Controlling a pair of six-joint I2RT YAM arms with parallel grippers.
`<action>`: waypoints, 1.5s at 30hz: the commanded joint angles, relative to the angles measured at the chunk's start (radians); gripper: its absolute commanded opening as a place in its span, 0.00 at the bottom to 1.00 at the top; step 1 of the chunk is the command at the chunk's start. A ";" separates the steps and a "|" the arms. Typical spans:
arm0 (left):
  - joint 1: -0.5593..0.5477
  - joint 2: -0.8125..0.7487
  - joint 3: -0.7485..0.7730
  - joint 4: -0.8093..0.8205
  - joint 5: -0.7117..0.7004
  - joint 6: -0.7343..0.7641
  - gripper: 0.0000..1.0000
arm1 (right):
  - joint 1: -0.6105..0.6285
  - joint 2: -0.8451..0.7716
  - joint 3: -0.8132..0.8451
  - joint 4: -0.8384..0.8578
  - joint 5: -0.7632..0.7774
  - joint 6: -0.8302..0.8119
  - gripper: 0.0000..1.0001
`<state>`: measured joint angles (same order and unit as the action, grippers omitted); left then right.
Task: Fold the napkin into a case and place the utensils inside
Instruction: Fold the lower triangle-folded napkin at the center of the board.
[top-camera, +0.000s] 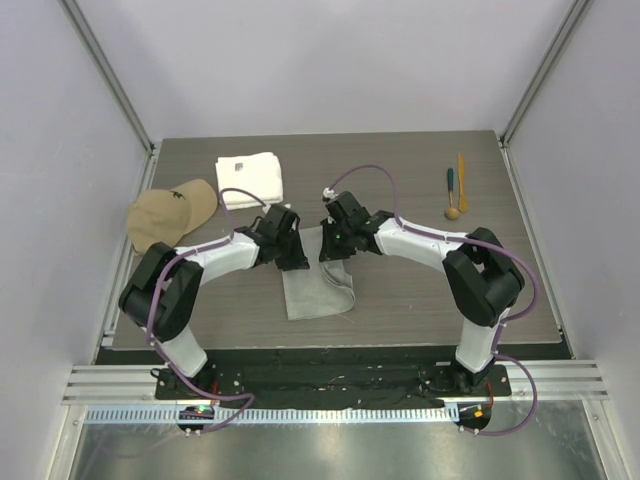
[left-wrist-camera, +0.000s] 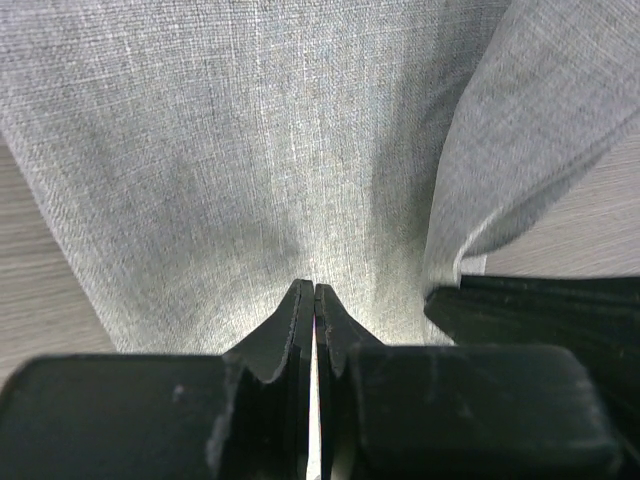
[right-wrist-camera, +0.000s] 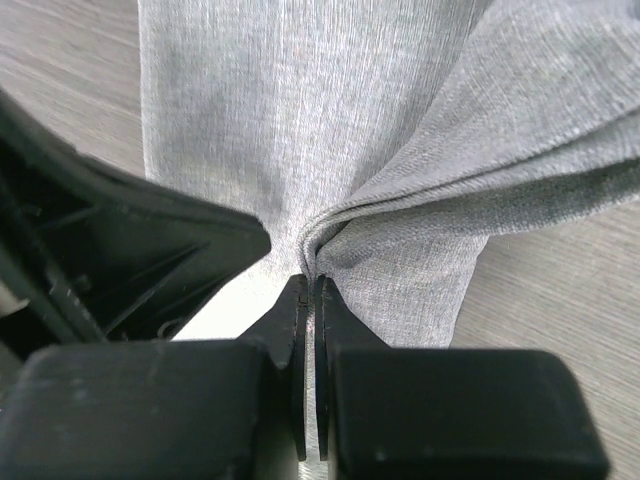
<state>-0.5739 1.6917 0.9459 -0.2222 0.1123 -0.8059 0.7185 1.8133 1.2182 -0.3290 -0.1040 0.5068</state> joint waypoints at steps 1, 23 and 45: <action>-0.003 -0.067 0.007 -0.031 -0.025 0.008 0.07 | -0.010 0.011 0.004 0.068 -0.029 0.039 0.01; -0.003 -0.072 0.013 -0.060 -0.049 0.028 0.06 | -0.007 0.064 -0.049 0.123 -0.066 0.036 0.01; 0.003 -0.064 0.054 -0.078 -0.031 0.043 0.06 | -0.019 0.110 -0.117 0.191 -0.089 0.090 0.08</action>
<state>-0.5739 1.6596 0.9459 -0.2867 0.0792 -0.7883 0.7067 1.9053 1.1454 -0.1677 -0.1883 0.5728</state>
